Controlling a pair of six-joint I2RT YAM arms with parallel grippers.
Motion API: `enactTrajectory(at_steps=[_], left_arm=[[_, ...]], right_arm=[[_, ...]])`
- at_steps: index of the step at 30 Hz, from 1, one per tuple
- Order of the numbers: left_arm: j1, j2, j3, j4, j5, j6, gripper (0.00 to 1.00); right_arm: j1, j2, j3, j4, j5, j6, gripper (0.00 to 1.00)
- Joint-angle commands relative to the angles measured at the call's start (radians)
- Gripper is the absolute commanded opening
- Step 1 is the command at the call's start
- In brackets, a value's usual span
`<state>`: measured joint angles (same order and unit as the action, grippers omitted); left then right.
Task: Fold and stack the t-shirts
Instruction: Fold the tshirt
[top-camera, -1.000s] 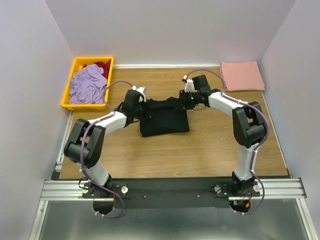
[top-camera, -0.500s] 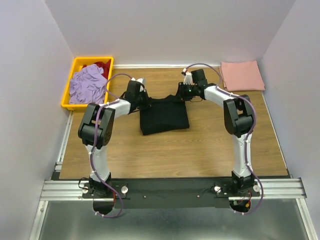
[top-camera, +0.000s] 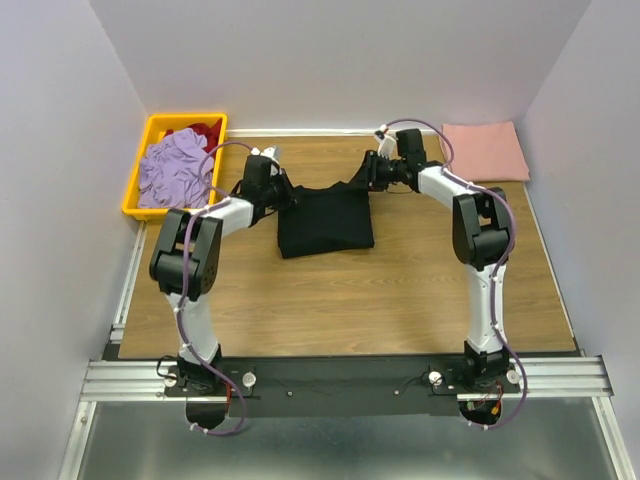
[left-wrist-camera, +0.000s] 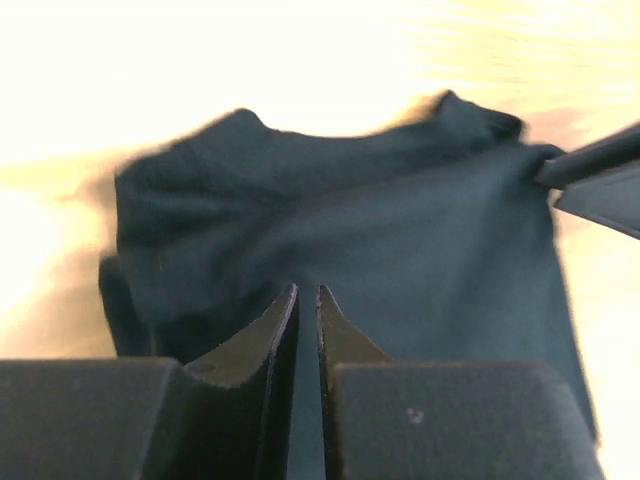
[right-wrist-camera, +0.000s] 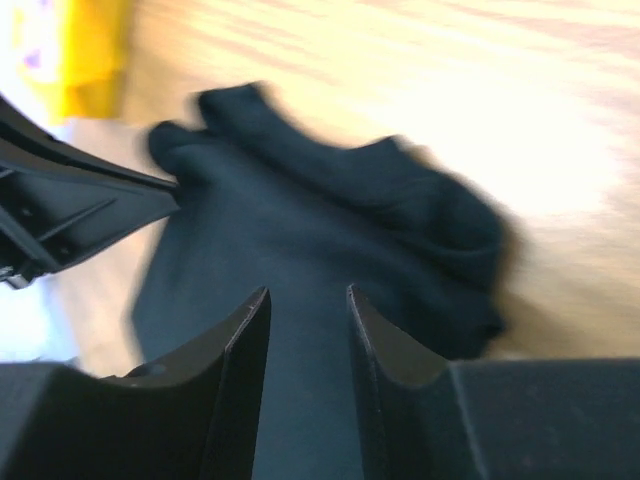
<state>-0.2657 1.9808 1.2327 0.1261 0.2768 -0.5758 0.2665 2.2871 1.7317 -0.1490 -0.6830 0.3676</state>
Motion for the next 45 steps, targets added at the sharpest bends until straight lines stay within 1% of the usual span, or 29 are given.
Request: enactTrajectory(at_steps=[1, 3, 7, 8, 11, 14, 18, 21, 24, 28, 29, 34, 35, 36, 37, 38, 39, 40, 44, 45], left_arm=[[0.005, -0.149, -0.114, 0.167, 0.039, -0.058, 0.19], [0.006, -0.152, -0.14, 0.193, 0.056, -0.067, 0.2], [0.011, -0.074, -0.144, 0.253, 0.102, -0.093, 0.19], [0.016, -0.032, -0.135, 0.257, 0.108, -0.102, 0.19], [0.042, 0.051, -0.087, 0.267, 0.133, -0.121, 0.18], [0.078, 0.123, -0.032, 0.267, 0.153, -0.133, 0.18], [0.115, 0.194, 0.016, 0.267, 0.211, -0.171, 0.18], [0.126, 0.214, 0.016, 0.265, 0.217, -0.179, 0.18], [0.129, 0.207, 0.004, 0.27, 0.217, -0.174, 0.18], [0.131, 0.181, -0.015, 0.279, 0.228, -0.19, 0.18], [0.131, 0.158, -0.018, 0.279, 0.229, -0.193, 0.18], [0.122, 0.04, -0.087, 0.294, 0.226, -0.202, 0.18], [0.115, -0.011, -0.097, 0.293, 0.225, -0.196, 0.18], [0.109, -0.034, -0.11, 0.293, 0.22, -0.193, 0.18], [0.1, -0.057, -0.12, 0.293, 0.217, -0.193, 0.18], [0.079, -0.077, -0.145, 0.291, 0.219, -0.194, 0.18], [0.066, -0.112, -0.156, 0.288, 0.222, -0.194, 0.18], [0.051, -0.128, -0.191, 0.288, 0.226, -0.205, 0.18], [-0.016, -0.178, -0.286, 0.29, 0.229, -0.232, 0.18], [-0.032, -0.181, -0.306, 0.291, 0.237, -0.239, 0.18]], right_arm=[[0.005, -0.08, -0.067, 0.138, -0.185, 0.12, 0.44], [0.005, -0.074, -0.101, 0.212, -0.231, 0.158, 0.44], [0.004, -0.005, -0.084, 0.239, -0.274, 0.179, 0.44], [0.004, 0.044, -0.071, 0.239, -0.283, 0.192, 0.44], [-0.004, 0.113, -0.008, 0.252, -0.296, 0.212, 0.43], [-0.03, 0.198, 0.067, 0.269, -0.291, 0.27, 0.43], [-0.085, 0.317, 0.15, 0.313, -0.294, 0.378, 0.44], [-0.104, 0.356, 0.183, 0.324, -0.303, 0.451, 0.44], [-0.11, 0.321, 0.149, 0.333, -0.302, 0.461, 0.45], [-0.11, 0.198, 0.071, 0.353, -0.299, 0.467, 0.49], [-0.108, 0.142, 0.054, 0.361, -0.296, 0.468, 0.5], [-0.092, -0.01, -0.087, 0.405, -0.309, 0.507, 0.52], [-0.082, -0.058, -0.119, 0.426, -0.319, 0.54, 0.52], [-0.073, -0.058, -0.154, 0.463, -0.329, 0.572, 0.52], [-0.056, -0.098, -0.191, 0.568, -0.345, 0.609, 0.52], [-0.049, -0.116, -0.271, 0.619, -0.351, 0.646, 0.52], [-0.04, -0.129, -0.3, 0.659, -0.358, 0.703, 0.52], [-0.021, -0.144, -0.332, 0.713, -0.372, 0.72, 0.52], [0.008, -0.158, -0.467, 0.735, -0.382, 0.702, 0.51], [0.007, -0.156, -0.544, 0.749, -0.379, 0.688, 0.51]])
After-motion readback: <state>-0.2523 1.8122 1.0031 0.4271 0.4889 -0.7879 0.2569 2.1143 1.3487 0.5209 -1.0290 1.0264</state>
